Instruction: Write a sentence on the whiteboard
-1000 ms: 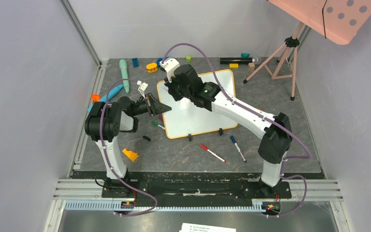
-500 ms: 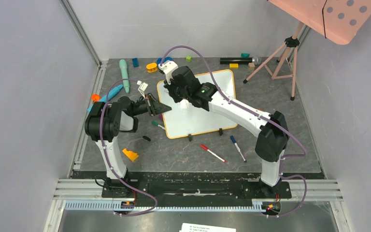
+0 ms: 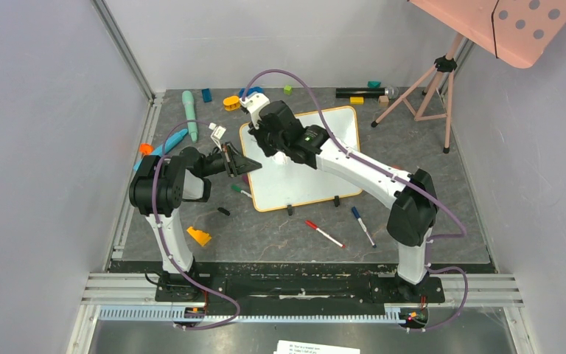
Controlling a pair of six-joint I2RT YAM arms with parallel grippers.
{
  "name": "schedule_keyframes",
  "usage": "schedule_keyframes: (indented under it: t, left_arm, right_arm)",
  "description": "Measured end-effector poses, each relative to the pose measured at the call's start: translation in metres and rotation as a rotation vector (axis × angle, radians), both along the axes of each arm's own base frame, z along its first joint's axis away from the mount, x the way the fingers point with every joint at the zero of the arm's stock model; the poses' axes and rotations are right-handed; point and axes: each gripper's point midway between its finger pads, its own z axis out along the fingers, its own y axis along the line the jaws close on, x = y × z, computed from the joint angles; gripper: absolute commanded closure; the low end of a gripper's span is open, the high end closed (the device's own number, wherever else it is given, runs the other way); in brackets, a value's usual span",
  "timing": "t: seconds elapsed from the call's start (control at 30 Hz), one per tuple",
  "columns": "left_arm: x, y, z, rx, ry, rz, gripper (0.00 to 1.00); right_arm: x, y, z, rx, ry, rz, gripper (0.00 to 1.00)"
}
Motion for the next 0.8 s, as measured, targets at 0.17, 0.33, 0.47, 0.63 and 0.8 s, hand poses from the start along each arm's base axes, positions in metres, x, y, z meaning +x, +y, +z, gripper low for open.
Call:
schedule_keyframes:
  t: [0.17,0.33,0.47,0.63,0.8]
  left_arm:
    - [0.000,0.000,0.000,0.000,0.000,0.000,0.98]
    - [0.000,0.000,0.000,0.000,0.000,0.001,0.98]
    - [0.000,0.000,0.000,0.000,0.000,0.001,0.98]
    - [0.000,0.000,0.000,0.000,0.001,0.001,0.98]
    - [0.000,0.000,0.000,0.000,0.001,0.002,0.98]
  right_arm:
    - [0.003,0.003,0.004,0.002,-0.009,-0.008,1.00]
    - [0.009,0.001,0.009,0.000,-0.030,-0.036,1.00]
    - [0.013,0.000,0.013,-0.004,-0.043,-0.055,1.00]
    - [0.017,-0.001,0.017,-0.004,-0.057,-0.073,1.00]
    - [0.019,0.000,0.019,-0.002,-0.064,-0.080,1.00]
